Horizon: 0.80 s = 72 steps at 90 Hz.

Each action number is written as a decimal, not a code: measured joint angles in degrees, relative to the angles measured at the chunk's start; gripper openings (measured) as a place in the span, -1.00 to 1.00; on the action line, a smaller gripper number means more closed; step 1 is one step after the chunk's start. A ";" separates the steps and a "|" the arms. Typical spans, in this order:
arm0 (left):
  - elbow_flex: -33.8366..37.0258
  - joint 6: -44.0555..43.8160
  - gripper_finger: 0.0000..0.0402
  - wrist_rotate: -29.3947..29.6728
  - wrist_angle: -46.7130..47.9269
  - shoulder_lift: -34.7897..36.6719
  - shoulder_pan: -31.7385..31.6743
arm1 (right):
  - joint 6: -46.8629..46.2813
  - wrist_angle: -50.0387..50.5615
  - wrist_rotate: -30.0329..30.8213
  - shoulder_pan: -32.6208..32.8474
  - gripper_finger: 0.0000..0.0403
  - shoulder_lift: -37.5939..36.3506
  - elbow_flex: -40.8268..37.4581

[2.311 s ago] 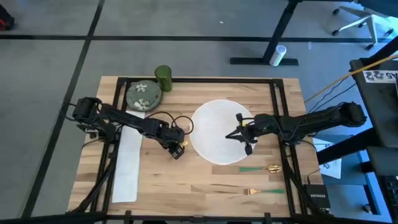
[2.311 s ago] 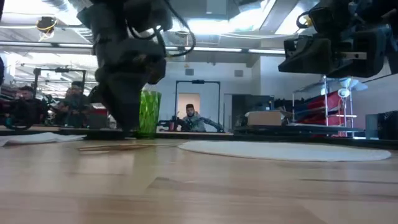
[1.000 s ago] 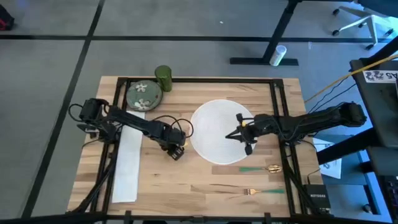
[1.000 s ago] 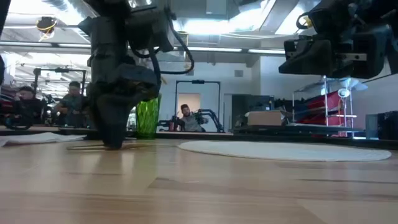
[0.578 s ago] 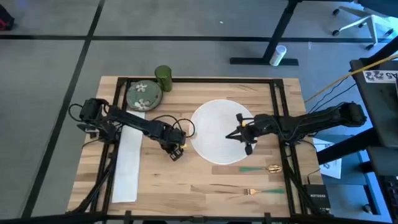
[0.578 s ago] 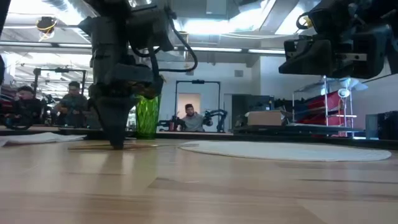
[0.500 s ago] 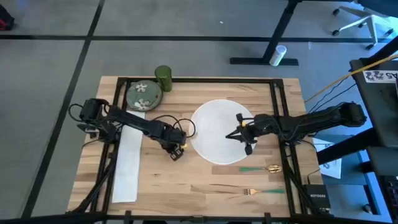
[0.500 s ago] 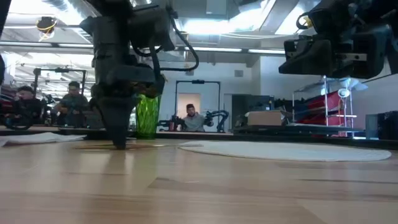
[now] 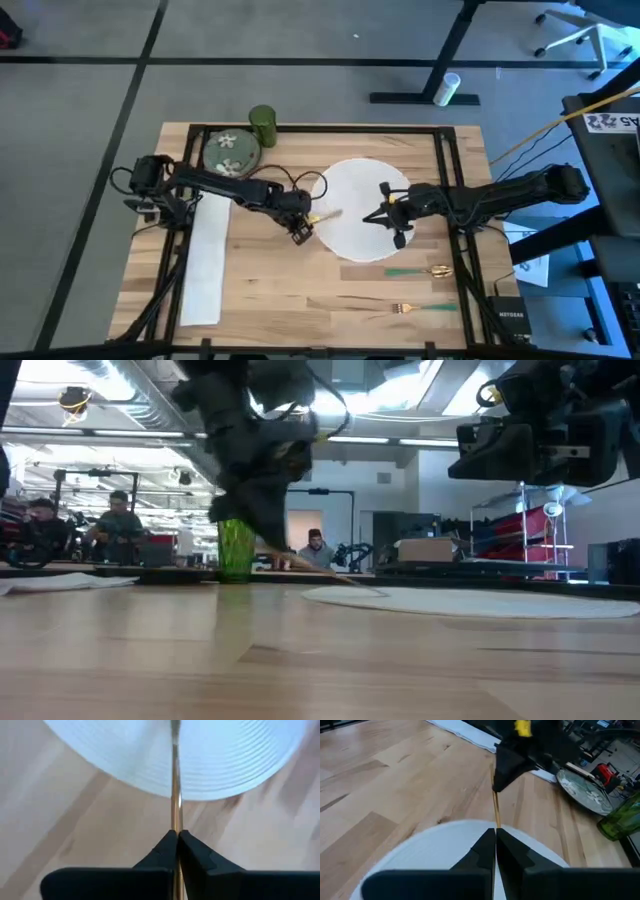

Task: Set table place
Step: Put the gold table knife on the white table mat

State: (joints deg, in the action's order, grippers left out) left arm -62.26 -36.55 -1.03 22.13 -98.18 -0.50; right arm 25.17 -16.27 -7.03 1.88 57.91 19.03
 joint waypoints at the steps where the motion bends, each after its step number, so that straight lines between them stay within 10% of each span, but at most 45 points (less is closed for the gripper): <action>1: 0.00 0.14 -1.00 -0.03 -0.45 -0.03 -0.14 | 0.00 0.01 0.00 0.00 -1.00 0.00 0.00; 33: -0.07 2.71 -1.00 -0.25 -11.92 -0.10 -2.33 | 0.00 0.19 0.00 -0.02 -1.00 0.00 0.00; 72: -0.07 9.55 -1.00 -0.39 -3.61 -0.10 -1.55 | -2.73 3.77 4.17 0.01 -1.00 0.00 0.00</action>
State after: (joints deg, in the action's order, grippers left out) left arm -62.33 -27.01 -1.42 18.52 -98.28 -2.04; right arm 22.44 -12.50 -2.86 1.89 57.91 19.03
